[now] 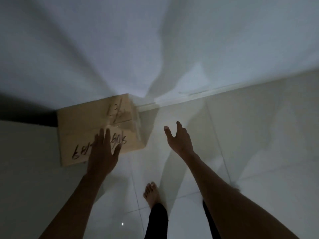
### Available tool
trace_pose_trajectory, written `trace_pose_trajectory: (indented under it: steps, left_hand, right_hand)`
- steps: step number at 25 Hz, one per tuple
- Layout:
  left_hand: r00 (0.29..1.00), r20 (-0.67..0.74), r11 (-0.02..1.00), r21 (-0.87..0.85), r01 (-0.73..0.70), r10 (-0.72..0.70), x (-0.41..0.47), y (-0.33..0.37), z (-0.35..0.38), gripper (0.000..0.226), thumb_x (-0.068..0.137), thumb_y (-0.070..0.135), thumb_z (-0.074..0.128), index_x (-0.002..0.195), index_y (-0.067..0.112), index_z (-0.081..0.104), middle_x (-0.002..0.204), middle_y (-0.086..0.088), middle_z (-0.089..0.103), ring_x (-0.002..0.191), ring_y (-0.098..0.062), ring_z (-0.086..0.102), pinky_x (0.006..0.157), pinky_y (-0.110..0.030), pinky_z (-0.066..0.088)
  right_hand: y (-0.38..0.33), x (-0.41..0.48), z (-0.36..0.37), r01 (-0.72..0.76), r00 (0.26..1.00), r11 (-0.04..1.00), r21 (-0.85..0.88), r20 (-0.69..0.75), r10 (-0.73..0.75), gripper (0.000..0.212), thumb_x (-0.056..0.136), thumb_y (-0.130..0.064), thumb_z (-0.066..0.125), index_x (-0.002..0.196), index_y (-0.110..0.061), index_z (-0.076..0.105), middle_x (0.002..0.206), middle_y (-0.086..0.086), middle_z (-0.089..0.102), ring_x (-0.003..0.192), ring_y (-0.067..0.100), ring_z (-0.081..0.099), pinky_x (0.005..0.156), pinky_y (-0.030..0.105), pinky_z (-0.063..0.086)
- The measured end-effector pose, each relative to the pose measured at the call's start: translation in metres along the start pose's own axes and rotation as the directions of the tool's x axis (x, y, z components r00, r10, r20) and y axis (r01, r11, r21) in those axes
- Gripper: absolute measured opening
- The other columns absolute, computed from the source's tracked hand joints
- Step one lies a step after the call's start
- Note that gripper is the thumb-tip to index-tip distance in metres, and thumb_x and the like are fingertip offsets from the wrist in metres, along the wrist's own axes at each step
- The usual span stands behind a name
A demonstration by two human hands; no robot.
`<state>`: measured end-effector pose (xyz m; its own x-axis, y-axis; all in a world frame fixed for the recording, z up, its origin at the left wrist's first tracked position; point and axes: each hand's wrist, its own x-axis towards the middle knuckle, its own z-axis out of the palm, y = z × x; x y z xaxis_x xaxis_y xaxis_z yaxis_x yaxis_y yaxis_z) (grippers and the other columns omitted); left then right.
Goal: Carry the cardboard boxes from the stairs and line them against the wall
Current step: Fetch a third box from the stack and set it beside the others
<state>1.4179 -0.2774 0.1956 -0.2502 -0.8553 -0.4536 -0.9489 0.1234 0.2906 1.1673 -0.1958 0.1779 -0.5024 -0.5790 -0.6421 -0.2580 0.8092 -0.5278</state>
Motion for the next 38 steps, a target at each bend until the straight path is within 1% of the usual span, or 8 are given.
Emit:
trace_pose_trajectory:
  steps: [5, 10, 15, 19, 31, 34, 37, 38]
  left_hand:
    - [0.927, 0.148, 0.93, 0.076, -0.359, 0.345, -0.029, 0.206, -0.008, 0.076, 0.097, 0.05, 0.042, 0.157, 0.011, 0.019, 0.166, -0.014, 0.017, 0.154, -0.034, 0.015, 0.124, -0.047, 0.016]
    - [0.708, 0.332, 0.741, 0.039, -0.671, 0.624, -0.147, 0.456, -0.031, 0.077, 0.097, 0.057, 0.035, 0.158, 0.014, 0.015, 0.168, -0.007, 0.013, 0.156, -0.026, 0.007, 0.126, -0.038, 0.009]
    - [0.463, 0.47, 0.52, 0.01, -0.854, 0.751, -0.258, 0.649, -0.024, 0.075, 0.098, 0.058, 0.029, 0.159, 0.017, 0.013, 0.168, -0.005, 0.009, 0.156, -0.024, 0.003, 0.127, -0.038, 0.006]
    - [0.333, 0.564, 0.389, 0.022, -0.921, 0.755, -0.299, 0.766, 0.006, 0.074, 0.099, 0.057, 0.027, 0.159, 0.018, 0.011, 0.169, -0.005, 0.006, 0.156, -0.023, 0.002, 0.126, -0.038, 0.005]
    - [0.247, 0.685, 0.277, 0.068, -0.959, 0.686, -0.251, 1.075, 0.207, 0.072, 0.099, 0.056, 0.029, 0.158, 0.016, 0.015, 0.167, -0.009, 0.015, 0.155, -0.029, 0.011, 0.124, -0.044, 0.017]
    - [0.269, 0.705, 0.303, 0.08, -0.95, 0.657, -0.234, 1.132, 0.293, 0.072, 0.099, 0.055, 0.03, 0.158, 0.015, 0.016, 0.167, -0.01, 0.016, 0.155, -0.03, 0.013, 0.124, -0.045, 0.021]
    - [0.297, 0.727, 0.352, 0.081, -0.932, 0.619, -0.215, 1.172, 0.397, 0.073, 0.099, 0.054, 0.033, 0.157, 0.013, 0.016, 0.166, -0.012, 0.019, 0.154, -0.03, 0.017, 0.123, -0.046, 0.025]
    - [0.319, 0.729, 0.385, 0.083, -0.919, 0.605, -0.208, 1.18, 0.43, 0.073, 0.099, 0.054, 0.034, 0.157, 0.012, 0.017, 0.165, -0.013, 0.021, 0.153, -0.03, 0.02, 0.122, -0.046, 0.027]
  right_hand:
    - [0.104, -0.046, -0.199, -0.074, 0.968, 0.997, -0.034, -0.244, 0.064, 0.079, 0.099, -0.057, 0.045, 0.159, -0.009, 0.027, 0.16, 0.017, 0.039, 0.15, 0.031, 0.032, 0.123, 0.044, 0.026]
    - [0.206, -0.19, -0.404, -0.284, 0.869, 0.959, -0.015, -0.427, 0.251, 0.079, 0.099, -0.061, 0.038, 0.16, -0.014, 0.026, 0.161, 0.018, 0.036, 0.153, 0.034, 0.026, 0.125, 0.048, 0.019]
    - [0.27, -0.289, -0.537, -0.384, 0.75, 0.903, 0.192, -0.505, 0.427, 0.078, 0.098, -0.064, 0.036, 0.159, -0.015, 0.029, 0.163, 0.017, 0.032, 0.154, 0.034, 0.021, 0.126, 0.048, 0.014]
    - [0.33, -0.314, -0.616, -0.421, 0.661, 0.846, 0.328, -0.528, 0.533, 0.078, 0.098, -0.064, 0.034, 0.157, -0.013, 0.032, 0.158, 0.017, 0.039, 0.15, 0.034, 0.029, 0.123, 0.049, 0.023]
    - [0.56, -0.194, -0.817, -0.471, 0.473, 0.667, 0.577, -0.473, 0.743, 0.07, 0.098, -0.059, 0.042, 0.151, -0.013, 0.04, 0.147, 0.016, 0.053, 0.136, 0.033, 0.047, 0.112, 0.052, 0.042]
    - [0.641, -0.14, -0.843, -0.468, 0.437, 0.598, 0.65, -0.418, 0.796, 0.073, 0.097, -0.058, 0.045, 0.153, -0.011, 0.037, 0.148, 0.019, 0.051, 0.136, 0.036, 0.048, 0.106, 0.051, 0.047]
    - [0.738, -0.079, -0.853, -0.46, 0.398, 0.536, 0.708, -0.375, 0.837, 0.068, 0.096, -0.055, 0.051, 0.146, -0.009, 0.045, 0.141, 0.021, 0.056, 0.125, 0.039, 0.057, 0.087, 0.044, 0.051]
    - [0.767, -0.059, -0.852, -0.455, 0.4, 0.514, 0.727, -0.349, 0.848, 0.066, 0.096, -0.055, 0.053, 0.144, -0.01, 0.046, 0.139, 0.021, 0.057, 0.123, 0.04, 0.058, 0.088, 0.045, 0.052]
